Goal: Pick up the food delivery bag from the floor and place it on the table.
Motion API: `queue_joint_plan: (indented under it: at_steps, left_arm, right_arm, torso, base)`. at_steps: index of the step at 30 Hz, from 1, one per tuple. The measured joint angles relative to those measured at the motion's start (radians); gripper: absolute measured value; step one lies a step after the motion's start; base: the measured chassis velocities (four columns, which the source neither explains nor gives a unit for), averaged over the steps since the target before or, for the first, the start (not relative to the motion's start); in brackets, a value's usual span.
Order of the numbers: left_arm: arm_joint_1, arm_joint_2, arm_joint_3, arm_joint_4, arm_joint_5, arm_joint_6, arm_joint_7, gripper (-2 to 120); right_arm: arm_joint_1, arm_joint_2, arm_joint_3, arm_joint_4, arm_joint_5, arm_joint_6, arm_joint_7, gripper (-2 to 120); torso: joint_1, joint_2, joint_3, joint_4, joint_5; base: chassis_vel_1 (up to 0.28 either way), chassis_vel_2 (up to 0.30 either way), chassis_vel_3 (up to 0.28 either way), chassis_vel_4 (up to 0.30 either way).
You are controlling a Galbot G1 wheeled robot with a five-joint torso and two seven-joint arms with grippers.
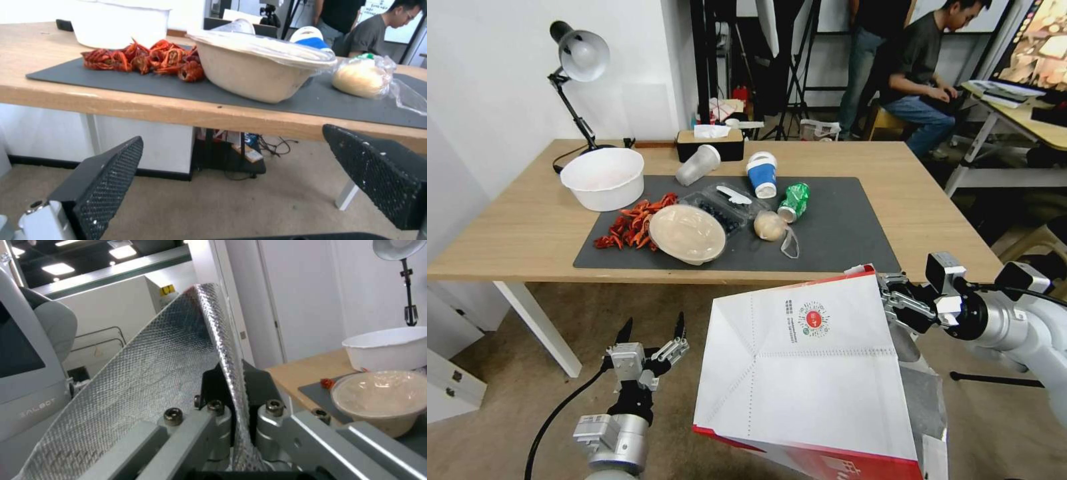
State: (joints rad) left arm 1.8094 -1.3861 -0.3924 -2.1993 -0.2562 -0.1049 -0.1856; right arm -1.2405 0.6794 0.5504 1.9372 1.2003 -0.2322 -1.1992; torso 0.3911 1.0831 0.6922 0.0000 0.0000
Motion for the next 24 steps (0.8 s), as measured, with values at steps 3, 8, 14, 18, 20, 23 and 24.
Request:
queue_joint_plan:
  at_steps: [3,8,14,18,20,23,24]
  left_arm:
    - [0.0,0.001,-0.001,0.001,-0.001,0.0,0.0,100]
    - [0.0,0.002,0.0,0.002,-0.003,-0.001,-0.001,100]
    - [-0.002,-0.002,0.004,0.007,-0.007,-0.009,-0.023,100]
    - [0.001,-0.002,0.005,0.011,-0.011,-0.021,-0.008,100]
    - [0.002,-0.001,0.005,0.017,-0.012,-0.035,0.005,100]
    - [0.0,0.0,0.004,0.021,-0.014,-0.041,0.011,100]
    - [0.0,0.0,0.004,0.022,-0.015,-0.042,0.011,100]
  right_arm:
    - [0.002,0.001,-0.002,-0.001,0.0,0.0,0.0,0]
    - [0.002,0.002,-0.004,-0.005,-0.001,0.0,0.001,0]
    - [-0.002,0.003,-0.005,-0.008,-0.001,0.001,0.0,0]
    - [-0.002,0.005,-0.005,-0.008,-0.001,0.001,0.001,0]
    - [-0.001,0.006,-0.006,-0.007,-0.001,0.001,0.002,0]
    - [-0.002,0.007,-0.006,-0.004,0.001,0.002,0.007,0]
    - [-0.004,0.006,-0.005,-0.001,0.003,0.003,0.011,0]
  torso:
    - [0.005,0.012,0.007,0.0,0.0]
    - [0.017,0.039,0.022,0.0,0.0]
    - [0.031,0.071,0.04,0.0,0.0]
    - [0.035,0.08,0.045,0.0,0.0]
    - [0.036,0.082,0.046,0.0,0.0]
    - [0.036,0.082,0.047,0.0,0.0]
    - [0.036,0.082,0.047,0.0,0.0001]
  base:
    - [0.0,0.0,0.0,0.0]
    - [0.0,0.0,0.0,0.0]
    - [0.0,0.0,0.0,0.0]
    - [0.0,0.0,0.0,0.0]
    - [0.0,0.0,0.0,0.0]
    - [0.0,0.0,0.0,0.0]
    - [0.0,0.0,0.0,0.0]
